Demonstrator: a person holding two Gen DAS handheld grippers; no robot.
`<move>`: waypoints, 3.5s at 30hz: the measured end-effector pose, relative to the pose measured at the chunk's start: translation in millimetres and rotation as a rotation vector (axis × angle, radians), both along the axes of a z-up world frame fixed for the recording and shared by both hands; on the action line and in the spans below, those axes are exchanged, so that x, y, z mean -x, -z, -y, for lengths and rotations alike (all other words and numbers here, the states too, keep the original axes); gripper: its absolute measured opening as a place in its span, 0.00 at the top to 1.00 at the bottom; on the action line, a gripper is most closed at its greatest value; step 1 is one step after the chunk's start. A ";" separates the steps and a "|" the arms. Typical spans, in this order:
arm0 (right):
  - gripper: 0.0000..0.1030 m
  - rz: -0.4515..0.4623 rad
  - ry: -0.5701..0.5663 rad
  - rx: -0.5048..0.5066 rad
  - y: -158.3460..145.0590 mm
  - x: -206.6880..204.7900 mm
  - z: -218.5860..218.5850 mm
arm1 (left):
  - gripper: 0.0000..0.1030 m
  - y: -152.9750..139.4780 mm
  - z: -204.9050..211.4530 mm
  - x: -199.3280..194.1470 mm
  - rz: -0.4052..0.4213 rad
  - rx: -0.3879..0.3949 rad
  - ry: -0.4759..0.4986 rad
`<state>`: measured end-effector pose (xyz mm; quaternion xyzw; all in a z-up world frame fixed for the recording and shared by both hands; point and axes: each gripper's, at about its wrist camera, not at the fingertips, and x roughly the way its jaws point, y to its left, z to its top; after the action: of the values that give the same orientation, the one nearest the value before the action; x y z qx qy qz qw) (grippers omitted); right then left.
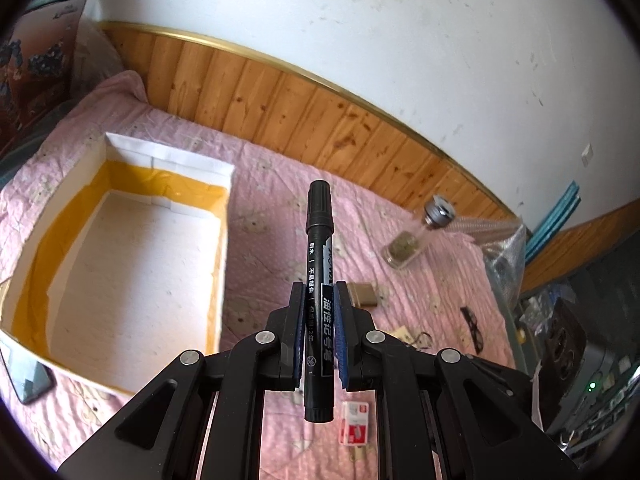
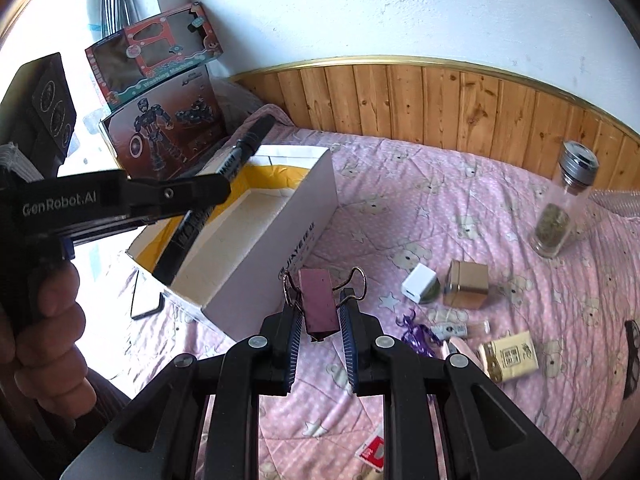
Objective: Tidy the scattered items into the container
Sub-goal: 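Lift the marker and clip and carry both toward the white box, then lower both tools into the box and open them to drop marker and clip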
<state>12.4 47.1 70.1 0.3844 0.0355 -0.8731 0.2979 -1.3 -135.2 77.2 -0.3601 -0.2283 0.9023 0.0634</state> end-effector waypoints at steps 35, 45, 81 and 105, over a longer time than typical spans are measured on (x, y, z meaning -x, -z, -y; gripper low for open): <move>0.80 -0.002 -0.130 -0.025 -20.4 47.9 106.3 | 0.87 51.5 106.7 46.8 0.144 -0.047 -0.183; 0.80 0.052 -0.153 -0.049 -13.8 77.4 137.0 | 0.87 64.4 126.2 61.3 0.182 -0.055 -0.226; 0.80 0.109 -0.283 -0.283 37.2 141.9 233.6 | 0.87 100.3 173.0 103.5 0.305 -0.030 -0.370; 0.80 0.171 -0.352 -0.458 72.4 181.8 264.9 | 0.87 128.2 183.1 124.8 0.405 -0.124 -0.334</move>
<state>-169.3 -217.9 -2.3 0.5018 0.2726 -0.7415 0.3522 -126.1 -318.2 -51.0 -0.4860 -0.3475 0.7941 -0.1113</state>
